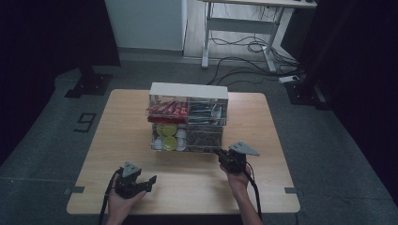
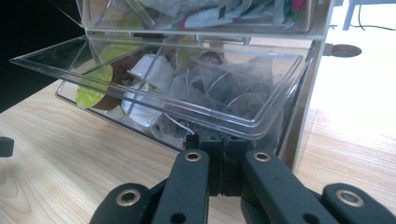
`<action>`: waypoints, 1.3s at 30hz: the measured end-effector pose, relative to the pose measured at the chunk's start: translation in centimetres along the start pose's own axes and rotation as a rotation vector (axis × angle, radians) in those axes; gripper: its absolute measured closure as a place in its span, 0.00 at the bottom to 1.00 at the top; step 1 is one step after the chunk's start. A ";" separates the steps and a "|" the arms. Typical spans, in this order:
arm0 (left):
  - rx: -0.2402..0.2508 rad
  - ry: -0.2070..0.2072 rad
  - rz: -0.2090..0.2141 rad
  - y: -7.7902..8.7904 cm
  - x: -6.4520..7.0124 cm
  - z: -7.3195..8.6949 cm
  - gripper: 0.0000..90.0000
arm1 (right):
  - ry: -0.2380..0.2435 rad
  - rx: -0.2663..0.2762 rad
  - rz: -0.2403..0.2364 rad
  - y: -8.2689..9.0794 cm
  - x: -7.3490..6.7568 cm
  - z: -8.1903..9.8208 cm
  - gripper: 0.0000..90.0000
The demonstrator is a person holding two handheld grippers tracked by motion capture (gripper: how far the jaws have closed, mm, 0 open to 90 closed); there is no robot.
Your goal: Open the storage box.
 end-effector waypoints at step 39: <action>0.007 0.011 -0.019 0.4 -0.4 -0.2 0.32 | 0.018 0.041 -0.021 -1.1 -0.3 -3.3 0.99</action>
Point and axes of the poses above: each handheld gripper's, and its own axes: y roughly backward along the jaws, z roughly out of its underside, x roughly to its right, the point moved 7 cm from there along -y, roughly forward along the jaws, and after that the axes turned 3 degrees about -y, right-handed, at the moved point
